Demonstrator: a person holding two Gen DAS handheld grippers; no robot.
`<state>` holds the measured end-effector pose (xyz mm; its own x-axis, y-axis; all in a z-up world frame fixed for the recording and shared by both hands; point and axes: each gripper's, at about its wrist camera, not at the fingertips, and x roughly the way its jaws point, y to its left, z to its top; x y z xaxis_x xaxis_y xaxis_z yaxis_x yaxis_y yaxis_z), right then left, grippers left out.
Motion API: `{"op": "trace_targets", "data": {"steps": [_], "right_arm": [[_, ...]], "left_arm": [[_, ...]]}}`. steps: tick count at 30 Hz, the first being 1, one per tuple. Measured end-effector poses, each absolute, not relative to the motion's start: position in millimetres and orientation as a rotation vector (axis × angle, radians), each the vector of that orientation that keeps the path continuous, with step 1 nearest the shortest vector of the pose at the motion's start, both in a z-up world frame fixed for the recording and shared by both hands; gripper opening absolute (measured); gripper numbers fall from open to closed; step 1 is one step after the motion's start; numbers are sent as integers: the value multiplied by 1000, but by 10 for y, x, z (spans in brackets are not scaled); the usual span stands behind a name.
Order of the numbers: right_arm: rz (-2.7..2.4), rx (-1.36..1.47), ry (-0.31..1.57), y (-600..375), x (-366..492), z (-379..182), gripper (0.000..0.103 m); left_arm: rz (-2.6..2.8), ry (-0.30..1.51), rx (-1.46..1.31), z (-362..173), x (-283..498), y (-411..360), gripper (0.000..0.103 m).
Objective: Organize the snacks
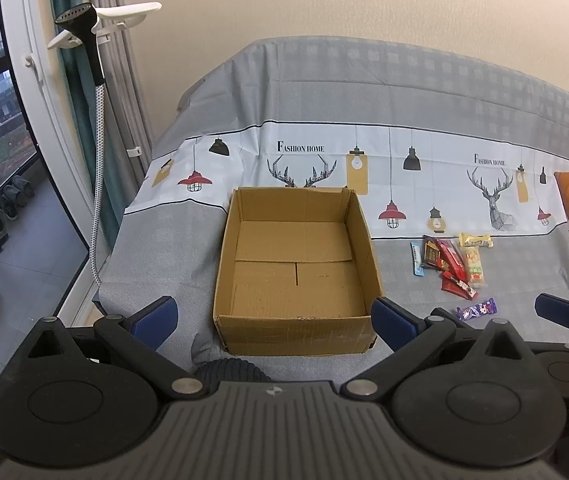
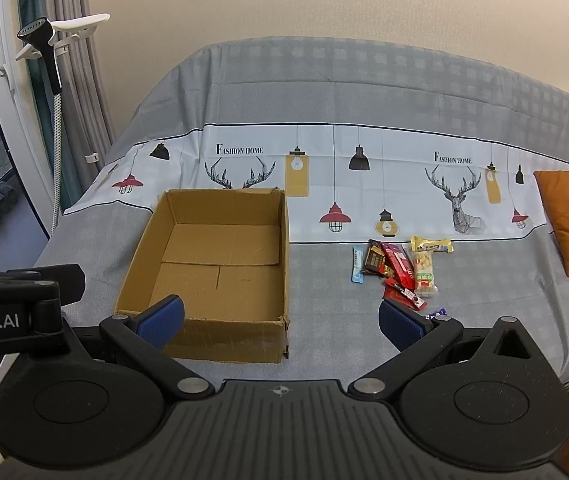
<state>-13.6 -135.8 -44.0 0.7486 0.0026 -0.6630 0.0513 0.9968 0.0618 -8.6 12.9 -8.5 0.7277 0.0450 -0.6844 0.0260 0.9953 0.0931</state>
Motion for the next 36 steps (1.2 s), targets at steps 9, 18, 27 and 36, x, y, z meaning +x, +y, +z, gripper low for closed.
{"op": "trace_targets", "data": {"steps": [9,18,27,36], "right_arm": [[-27,75,732,-1350,-128,-455,103],[-23,75,741,-1342,-106,-511,103],[-54,109,744,-1494,36,-769,103],[-119,241,733,-2505,401,-1738,103]], "left_arm": [[9,764,95,-110,-77,138,103],[10,770,95,-173,-63,160,103],[-22,786,146,-463,211,-100,103],[-99,934,156,-1469,1086,-985,103]]}}
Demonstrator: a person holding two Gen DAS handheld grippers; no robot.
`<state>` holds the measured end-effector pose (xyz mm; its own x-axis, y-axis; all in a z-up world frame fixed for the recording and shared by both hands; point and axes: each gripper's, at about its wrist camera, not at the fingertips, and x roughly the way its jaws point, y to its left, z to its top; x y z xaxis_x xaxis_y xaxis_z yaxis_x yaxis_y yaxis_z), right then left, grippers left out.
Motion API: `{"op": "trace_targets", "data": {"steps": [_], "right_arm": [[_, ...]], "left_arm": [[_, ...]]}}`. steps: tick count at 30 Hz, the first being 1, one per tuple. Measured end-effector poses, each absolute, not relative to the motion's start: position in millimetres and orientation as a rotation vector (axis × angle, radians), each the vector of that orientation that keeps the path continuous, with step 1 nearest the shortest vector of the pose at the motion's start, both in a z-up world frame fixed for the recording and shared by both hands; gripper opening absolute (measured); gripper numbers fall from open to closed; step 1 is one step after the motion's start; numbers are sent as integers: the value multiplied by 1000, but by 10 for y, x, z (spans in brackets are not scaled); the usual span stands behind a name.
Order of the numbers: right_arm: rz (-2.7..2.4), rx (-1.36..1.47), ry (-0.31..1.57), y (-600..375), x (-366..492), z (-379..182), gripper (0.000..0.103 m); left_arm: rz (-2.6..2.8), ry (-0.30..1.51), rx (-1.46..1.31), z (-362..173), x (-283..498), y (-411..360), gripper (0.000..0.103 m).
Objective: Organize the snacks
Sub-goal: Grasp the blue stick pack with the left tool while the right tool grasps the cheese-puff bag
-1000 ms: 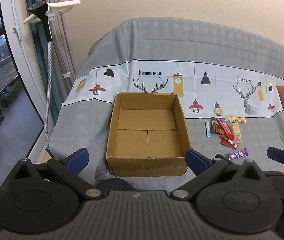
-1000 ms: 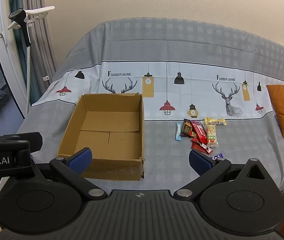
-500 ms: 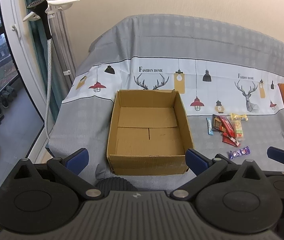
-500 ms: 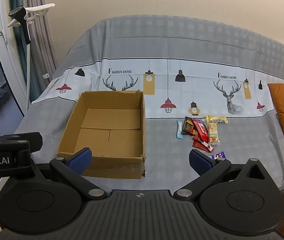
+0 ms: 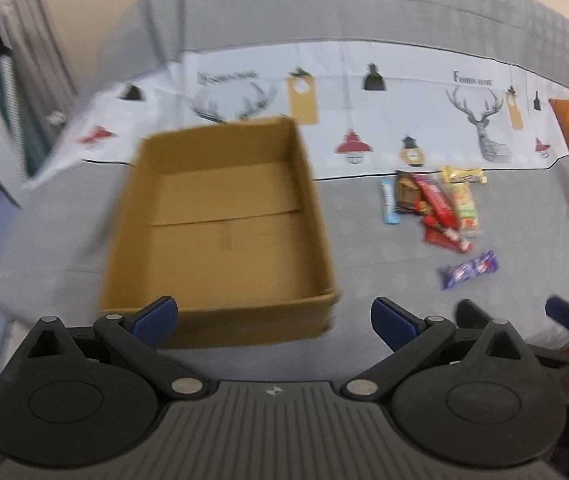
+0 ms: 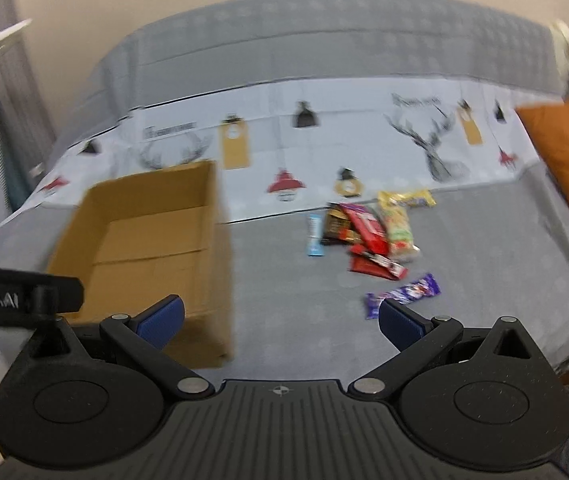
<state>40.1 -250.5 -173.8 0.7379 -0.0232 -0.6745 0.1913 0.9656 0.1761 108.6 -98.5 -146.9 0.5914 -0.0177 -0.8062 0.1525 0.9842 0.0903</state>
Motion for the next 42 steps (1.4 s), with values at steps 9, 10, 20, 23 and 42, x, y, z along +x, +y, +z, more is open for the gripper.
{"op": "trace_targets", "data": {"steps": [9,10,20,23,42], "right_arm": [[-147,231,683,-3794,1156,-2744,103],[-159,251,683,-3932,1298,-2811,103],[-178,296,642,-4769,2488,-3424,60],[-141,319,705,-4830,2651,-3586,59],[-18,266,862,-4665,2496,-3823,42]], "left_arm": [[-264,893,129,-2373,2188,-1972,103],[-267,880,152,-2449,2305,-2099,103],[-307,1026,247,-3704,3514,-2762,52],[-309,1089,212,-3982,3764,-2770,51],[-387,1101,148,-3823,3420,-2606,2]]}}
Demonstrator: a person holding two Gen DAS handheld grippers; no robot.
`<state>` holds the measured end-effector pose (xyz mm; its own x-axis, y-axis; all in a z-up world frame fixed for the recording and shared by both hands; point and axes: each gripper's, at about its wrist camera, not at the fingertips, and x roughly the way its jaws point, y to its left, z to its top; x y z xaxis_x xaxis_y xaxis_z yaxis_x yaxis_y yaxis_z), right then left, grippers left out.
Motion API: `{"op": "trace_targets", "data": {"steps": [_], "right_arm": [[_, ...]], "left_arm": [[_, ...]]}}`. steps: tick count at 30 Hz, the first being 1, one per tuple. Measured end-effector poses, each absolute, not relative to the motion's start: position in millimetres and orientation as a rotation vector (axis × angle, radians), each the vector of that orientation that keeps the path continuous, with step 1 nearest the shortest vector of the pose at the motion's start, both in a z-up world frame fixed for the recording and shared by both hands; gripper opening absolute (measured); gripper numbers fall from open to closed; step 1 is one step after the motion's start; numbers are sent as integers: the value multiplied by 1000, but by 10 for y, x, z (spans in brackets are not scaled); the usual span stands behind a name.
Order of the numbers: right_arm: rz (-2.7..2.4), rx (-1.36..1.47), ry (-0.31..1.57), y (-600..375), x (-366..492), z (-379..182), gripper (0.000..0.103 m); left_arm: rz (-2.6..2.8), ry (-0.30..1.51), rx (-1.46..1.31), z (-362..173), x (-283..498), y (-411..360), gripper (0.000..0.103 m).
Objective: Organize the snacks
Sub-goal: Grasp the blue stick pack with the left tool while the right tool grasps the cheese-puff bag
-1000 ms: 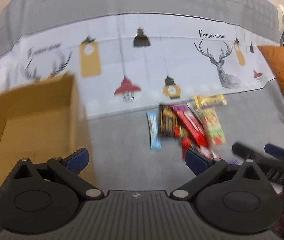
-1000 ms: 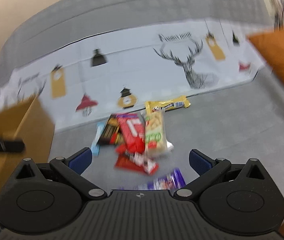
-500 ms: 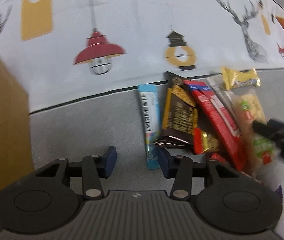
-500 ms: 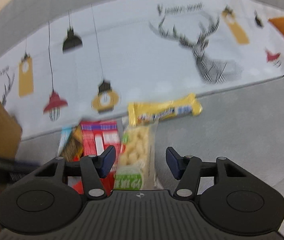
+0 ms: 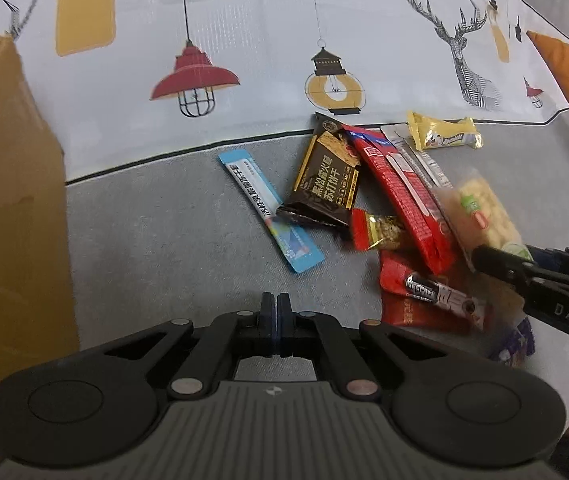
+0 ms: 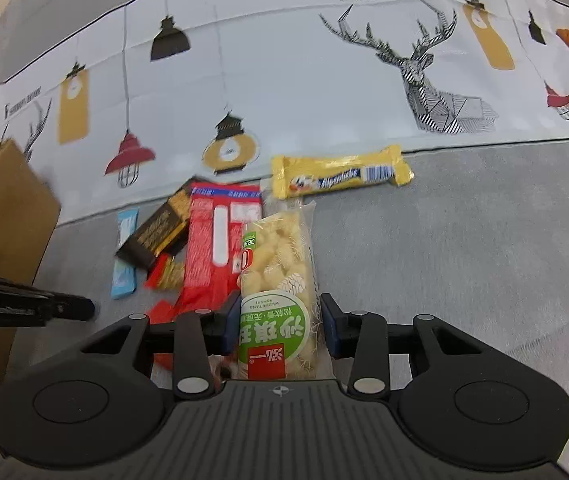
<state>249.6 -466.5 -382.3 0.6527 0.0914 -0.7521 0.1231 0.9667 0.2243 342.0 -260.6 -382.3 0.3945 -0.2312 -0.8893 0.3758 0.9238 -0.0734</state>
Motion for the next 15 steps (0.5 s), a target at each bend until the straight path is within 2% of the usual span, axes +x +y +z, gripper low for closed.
{"op": "trace_targets", "data": {"steps": [1,2,3,4,5,9,11,13,15], "right_arm": [[-12,268,867,-4663,2489,-3837,42],[-12,270,870,-4666,2491,-3848,42],[-13,271,867,-4674,2492,-3846,41],[-14,270,858,-4683,2493,-3834,41],[-14,272,849,-4689,2492,-3821,41],[-9,284,836,-4740,2529,-3823,40],[-9,286,846,-4749,2553,-3864,41],[-10,285,852,-4757,2565,-3890,40],[-9,290,853,-4773,2567,-3879,40]], "left_arm": [[-376,1099,138,-3820,3439,-2612,13],[-379,1106,120,-3823,3484,-2623,37],[-392,1111,94,-3829,3547,-2640,50],[-399,1110,69,-3829,3609,-2658,68],[-404,1102,52,-3847,3681,-2701,71],[-420,1088,63,-4014,3908,-2896,68],[-412,1018,205,-4020,3878,-3026,32],[-431,1002,245,-3998,3830,-3036,17],[-421,1038,228,-3977,3776,-2931,15]]}}
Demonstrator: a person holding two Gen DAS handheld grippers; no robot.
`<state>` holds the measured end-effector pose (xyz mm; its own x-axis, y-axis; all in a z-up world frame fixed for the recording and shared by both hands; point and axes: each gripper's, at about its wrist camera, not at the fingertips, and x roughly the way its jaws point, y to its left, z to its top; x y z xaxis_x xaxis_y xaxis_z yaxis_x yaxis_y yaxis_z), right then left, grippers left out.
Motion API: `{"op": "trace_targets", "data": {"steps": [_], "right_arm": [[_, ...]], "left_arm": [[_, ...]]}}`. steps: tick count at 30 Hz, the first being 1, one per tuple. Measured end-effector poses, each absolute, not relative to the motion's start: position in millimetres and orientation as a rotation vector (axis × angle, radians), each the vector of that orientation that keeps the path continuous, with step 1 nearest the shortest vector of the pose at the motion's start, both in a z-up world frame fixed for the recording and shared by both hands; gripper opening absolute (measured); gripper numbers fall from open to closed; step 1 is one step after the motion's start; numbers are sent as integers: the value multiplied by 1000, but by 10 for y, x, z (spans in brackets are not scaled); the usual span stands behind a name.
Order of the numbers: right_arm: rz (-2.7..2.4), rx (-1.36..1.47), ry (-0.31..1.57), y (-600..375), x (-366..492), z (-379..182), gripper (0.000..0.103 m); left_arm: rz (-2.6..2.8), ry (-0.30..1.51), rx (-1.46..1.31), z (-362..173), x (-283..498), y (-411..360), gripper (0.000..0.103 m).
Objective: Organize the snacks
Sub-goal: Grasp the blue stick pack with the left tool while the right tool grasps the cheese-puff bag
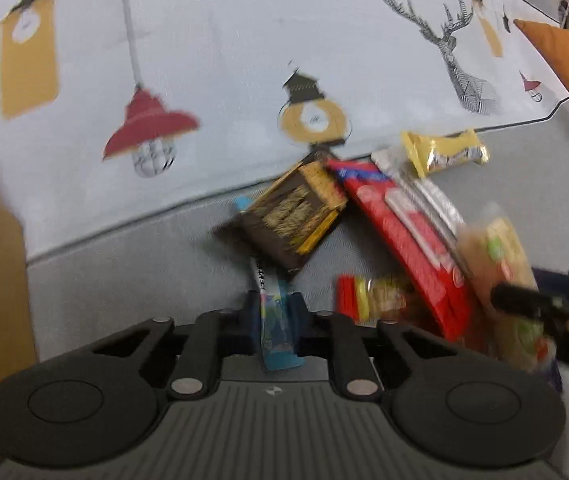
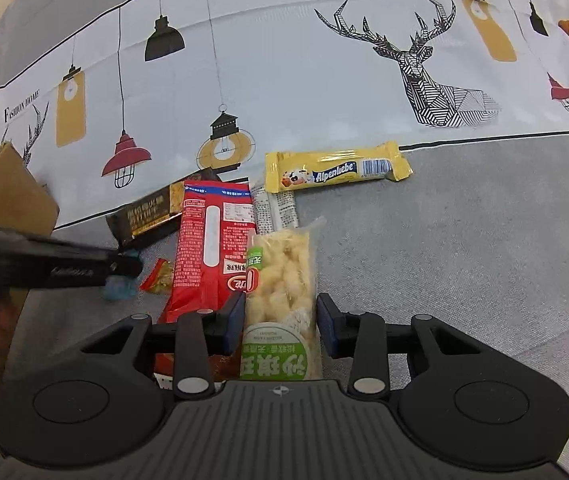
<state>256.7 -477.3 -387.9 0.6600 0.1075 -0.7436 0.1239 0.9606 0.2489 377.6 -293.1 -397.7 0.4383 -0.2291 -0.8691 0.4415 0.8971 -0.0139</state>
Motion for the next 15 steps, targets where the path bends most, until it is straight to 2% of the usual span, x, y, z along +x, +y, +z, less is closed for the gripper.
{"op": "trace_targets", "data": {"steps": [5,6,8,9,11,12,13,15], "right_arm": [[11,307,844,-4801,2524,-3820,39],[21,309,855,-4794,2529,-3837,41],[21,304,875,-4774,2546,-3887,51],[17,302,891,-4764,2562,-3917,57],[17,302,906,-4737,2588,-3980,59],[8,295,906,-4724,2598,-4000,52],[-7,279,901,-4713,2607,-4005,39],[-26,290,878,-4747,2626,-3994,39]], "left_arm": [[-431,1108,211,-3918,3443,-2634,11],[-440,1109,216,-3928,3416,-2637,11],[-437,1117,223,-3957,3448,-2680,21],[-439,1114,220,-3961,3481,-2701,23],[-450,1102,221,-3978,3543,-2774,21],[-451,1097,230,-3976,3552,-2812,18],[-453,1094,247,-3967,3546,-2855,14],[-451,1096,269,-3914,3480,-2897,11]]}}
